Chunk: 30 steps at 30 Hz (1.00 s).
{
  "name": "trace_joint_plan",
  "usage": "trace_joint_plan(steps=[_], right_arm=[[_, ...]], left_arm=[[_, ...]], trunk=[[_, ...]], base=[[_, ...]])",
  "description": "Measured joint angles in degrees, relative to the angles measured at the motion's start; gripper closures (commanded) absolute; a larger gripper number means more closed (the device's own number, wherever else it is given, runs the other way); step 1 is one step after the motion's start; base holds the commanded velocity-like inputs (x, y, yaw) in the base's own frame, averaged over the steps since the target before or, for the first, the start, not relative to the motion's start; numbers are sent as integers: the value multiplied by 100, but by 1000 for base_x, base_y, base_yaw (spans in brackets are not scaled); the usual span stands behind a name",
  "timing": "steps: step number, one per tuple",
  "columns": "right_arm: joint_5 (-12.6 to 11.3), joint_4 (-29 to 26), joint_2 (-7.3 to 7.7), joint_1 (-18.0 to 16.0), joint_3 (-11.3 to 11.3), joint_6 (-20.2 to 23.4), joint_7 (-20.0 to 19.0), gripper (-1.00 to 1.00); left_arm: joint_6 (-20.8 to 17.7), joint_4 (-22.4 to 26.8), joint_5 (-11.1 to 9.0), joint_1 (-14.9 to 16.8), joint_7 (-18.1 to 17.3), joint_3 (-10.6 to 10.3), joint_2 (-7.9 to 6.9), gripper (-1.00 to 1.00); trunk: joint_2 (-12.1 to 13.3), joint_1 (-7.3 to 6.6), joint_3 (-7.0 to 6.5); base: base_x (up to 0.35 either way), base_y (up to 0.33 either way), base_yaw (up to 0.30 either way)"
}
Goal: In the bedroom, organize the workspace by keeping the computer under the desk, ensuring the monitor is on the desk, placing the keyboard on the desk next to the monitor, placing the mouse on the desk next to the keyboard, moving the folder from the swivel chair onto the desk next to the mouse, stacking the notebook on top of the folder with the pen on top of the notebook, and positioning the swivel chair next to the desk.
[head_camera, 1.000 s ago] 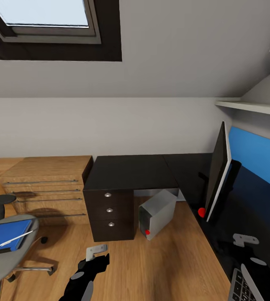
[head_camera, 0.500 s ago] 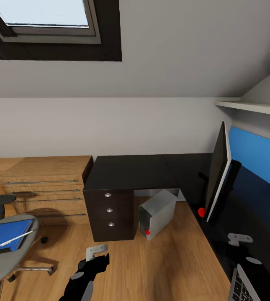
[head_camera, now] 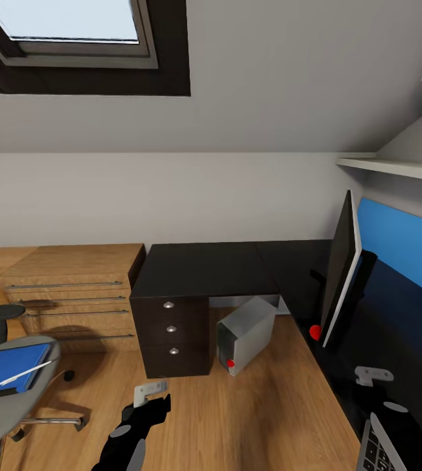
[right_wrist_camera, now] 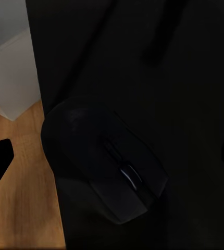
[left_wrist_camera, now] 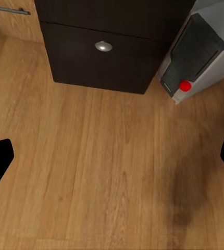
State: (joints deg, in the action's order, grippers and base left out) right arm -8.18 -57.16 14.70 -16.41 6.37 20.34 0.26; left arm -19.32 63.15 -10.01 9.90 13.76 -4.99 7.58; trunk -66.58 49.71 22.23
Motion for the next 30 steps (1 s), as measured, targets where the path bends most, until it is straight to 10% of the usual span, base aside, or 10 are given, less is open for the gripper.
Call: trace_joint_plan(steps=[8,30], right_arm=[[0,-2,-3,0,-3,46,1,-100],[-2,-76,-12,0,-16,39,-2,-100]], left_arm=[[609,-3,-11,0,-29,-18,0,-100],[635,152,-14,0,-29,-31,9,-100]], trunk=[[0,0,0],[-360,197,161]], base=[[0,0,0],[0,0,0]])
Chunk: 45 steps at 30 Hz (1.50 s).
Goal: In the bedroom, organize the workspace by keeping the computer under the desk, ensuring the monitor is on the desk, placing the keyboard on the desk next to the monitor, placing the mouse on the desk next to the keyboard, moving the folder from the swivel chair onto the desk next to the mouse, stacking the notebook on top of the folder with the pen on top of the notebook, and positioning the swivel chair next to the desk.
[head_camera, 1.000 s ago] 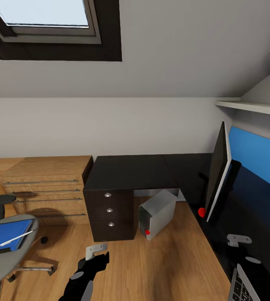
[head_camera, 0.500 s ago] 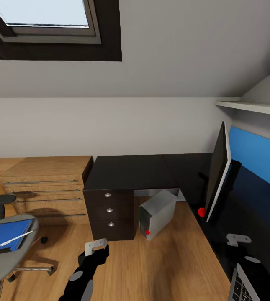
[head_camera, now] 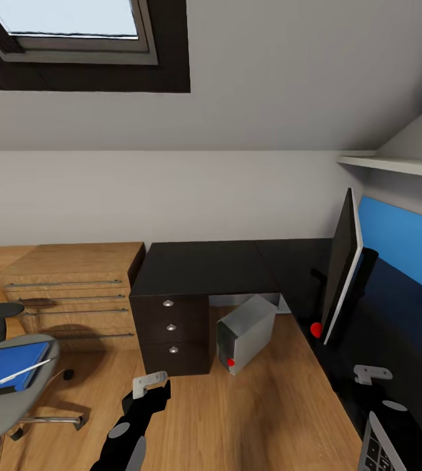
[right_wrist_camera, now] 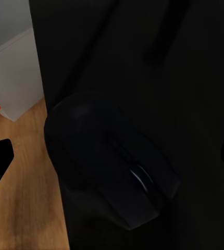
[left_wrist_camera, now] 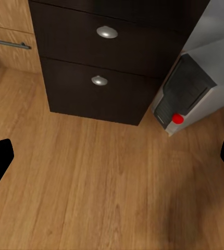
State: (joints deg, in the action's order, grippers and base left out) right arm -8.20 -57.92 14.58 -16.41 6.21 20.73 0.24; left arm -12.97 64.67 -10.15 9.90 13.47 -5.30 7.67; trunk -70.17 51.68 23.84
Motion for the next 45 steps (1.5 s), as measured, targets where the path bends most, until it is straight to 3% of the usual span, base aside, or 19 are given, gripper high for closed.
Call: trace_joint_plan(steps=[11,45], right_arm=[[2,0,0,0,0,0,3,-100],[1,3,0,0,9,133,8,-100]], left_arm=[[0,1,0,0,-2,-1,0,-100],[-9,-3,6,0,-10,8,-9,-100]], trunk=[[-442,242,198],[-482,264,216]], base=[[0,0,0],[23,0,0]])
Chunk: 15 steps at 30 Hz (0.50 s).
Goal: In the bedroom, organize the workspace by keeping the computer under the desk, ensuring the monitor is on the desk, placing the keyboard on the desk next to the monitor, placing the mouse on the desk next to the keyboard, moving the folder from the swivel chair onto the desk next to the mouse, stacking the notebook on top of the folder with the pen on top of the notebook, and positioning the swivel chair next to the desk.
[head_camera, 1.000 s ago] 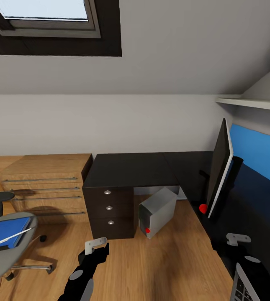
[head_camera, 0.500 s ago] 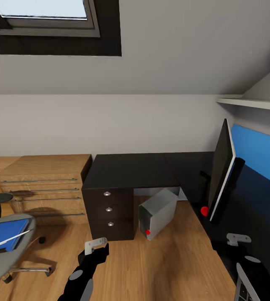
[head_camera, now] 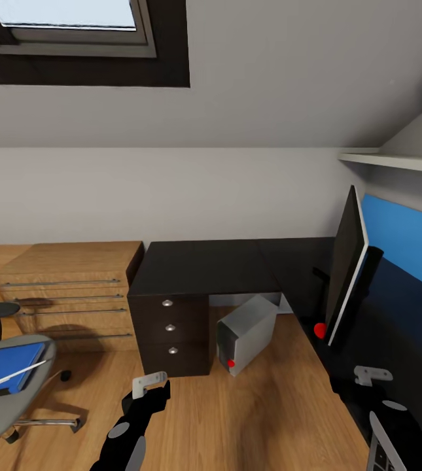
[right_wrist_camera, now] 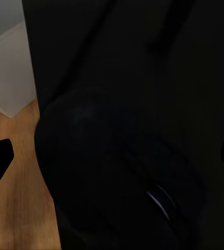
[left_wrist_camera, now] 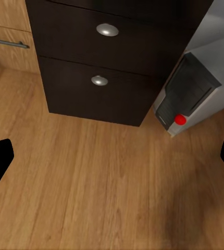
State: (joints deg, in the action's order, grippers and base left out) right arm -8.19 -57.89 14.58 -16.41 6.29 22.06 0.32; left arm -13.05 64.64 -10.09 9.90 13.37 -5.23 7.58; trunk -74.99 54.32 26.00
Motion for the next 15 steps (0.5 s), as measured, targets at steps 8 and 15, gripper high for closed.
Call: trace_joint_plan(steps=[8,15], right_arm=[[0,-2,0,0,0,23,0,-100],[0,-3,0,0,0,25,3,-100]], left_arm=[[6,4,-4,0,7,0,2,-100],[6,5,-5,0,7,0,0,-100]], trunk=[[-202,111,90],[-202,111,90]], base=[[0,0,0],[0,0,0]])
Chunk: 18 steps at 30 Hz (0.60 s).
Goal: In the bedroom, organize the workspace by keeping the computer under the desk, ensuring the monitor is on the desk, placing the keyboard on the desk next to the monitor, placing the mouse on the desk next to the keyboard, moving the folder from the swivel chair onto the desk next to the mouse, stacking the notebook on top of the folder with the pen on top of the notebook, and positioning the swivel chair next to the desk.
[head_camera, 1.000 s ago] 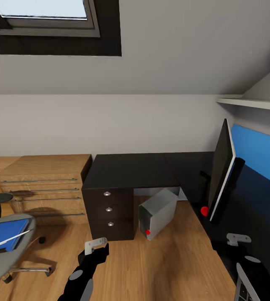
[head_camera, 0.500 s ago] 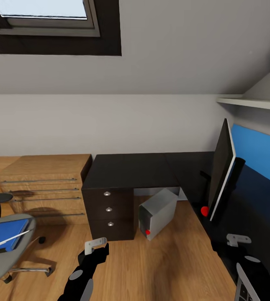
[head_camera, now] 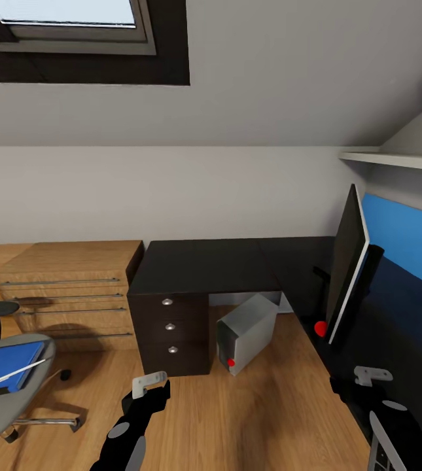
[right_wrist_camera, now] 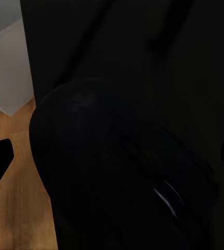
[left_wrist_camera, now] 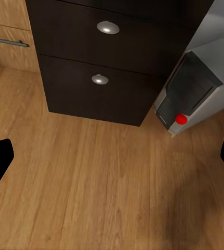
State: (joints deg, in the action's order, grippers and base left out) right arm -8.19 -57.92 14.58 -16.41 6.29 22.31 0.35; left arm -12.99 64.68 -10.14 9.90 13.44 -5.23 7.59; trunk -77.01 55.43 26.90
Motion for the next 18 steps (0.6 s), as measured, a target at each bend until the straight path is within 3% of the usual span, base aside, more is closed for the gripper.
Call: trace_joint_plan(steps=[11,12,18], right_arm=[[0,1,0,0,0,7,4,-100],[0,3,0,0,-2,11,4,100],[17,-1,0,-1,-7,59,5,100]], left_arm=[[-2,0,0,0,0,0,0,-100],[-1,0,0,0,0,0,0,-100],[2,0,0,0,0,0,0,-100]], trunk=[[0,0,0],[0,0,0],[0,0,0]], base=[[0,0,0],[0,0,0],[0,0,0]])
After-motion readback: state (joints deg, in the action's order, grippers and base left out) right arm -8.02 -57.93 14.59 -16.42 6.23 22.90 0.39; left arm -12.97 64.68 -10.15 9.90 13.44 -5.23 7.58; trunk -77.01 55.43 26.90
